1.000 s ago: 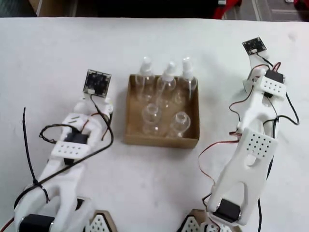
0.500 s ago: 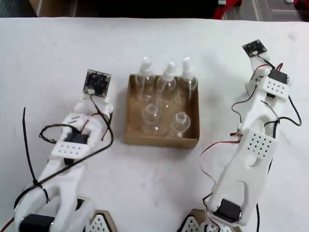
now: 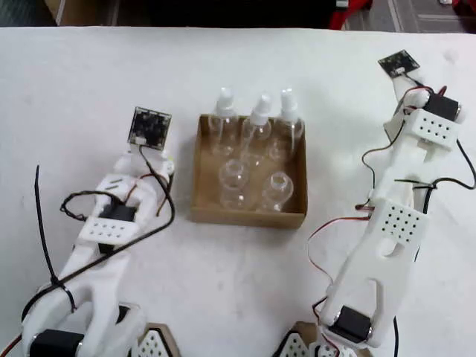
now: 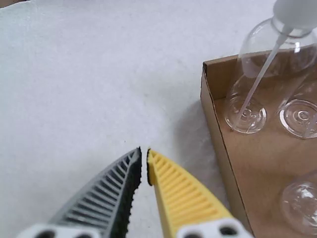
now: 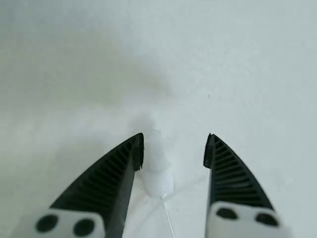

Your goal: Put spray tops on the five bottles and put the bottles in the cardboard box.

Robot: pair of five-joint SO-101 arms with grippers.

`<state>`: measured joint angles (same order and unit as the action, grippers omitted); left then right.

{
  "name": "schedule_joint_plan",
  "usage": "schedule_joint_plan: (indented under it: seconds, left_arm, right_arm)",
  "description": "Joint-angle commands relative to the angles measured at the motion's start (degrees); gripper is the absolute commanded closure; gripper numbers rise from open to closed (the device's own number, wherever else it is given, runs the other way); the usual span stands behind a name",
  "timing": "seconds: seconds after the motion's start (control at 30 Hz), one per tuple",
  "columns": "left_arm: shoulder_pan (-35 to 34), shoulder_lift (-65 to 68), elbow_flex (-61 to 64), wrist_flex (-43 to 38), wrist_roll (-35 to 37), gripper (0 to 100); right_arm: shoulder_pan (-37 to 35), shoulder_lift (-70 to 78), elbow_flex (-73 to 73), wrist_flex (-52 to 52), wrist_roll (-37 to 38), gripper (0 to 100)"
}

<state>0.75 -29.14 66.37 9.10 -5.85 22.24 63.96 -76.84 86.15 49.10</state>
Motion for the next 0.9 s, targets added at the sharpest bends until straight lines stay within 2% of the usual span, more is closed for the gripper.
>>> schedule_joint_plan:
  seconds: [0.0, 0.23, 0.37, 0.7, 0.87]
  left_arm:
    - [0.48, 0.04, -0.70, -1.23, -0.53, 98]
    - [0.48, 0.04, -0.70, -1.23, -0.53, 98]
    - [0.48, 0.04, -0.70, -1.23, -0.53, 98]
    - [0.48, 0.04, -0.70, -1.23, -0.53, 98]
    - [0.48, 0.04, -0.70, -1.23, -0.53, 98]
  right_arm:
    - [0.04, -3.91, -2.64, 2.77, 5.19, 81.8]
    - [-0.04, 1.27, -3.25, 4.18, 11.96, 81.8]
    - [0.40, 3.91, -3.25, 1.01, 12.22, 81.8]
    - [2.15, 4.70, -3.25, 0.66, 12.48, 81.9]
    - [2.07, 4.88, -2.73, 0.57, 12.48, 87.8]
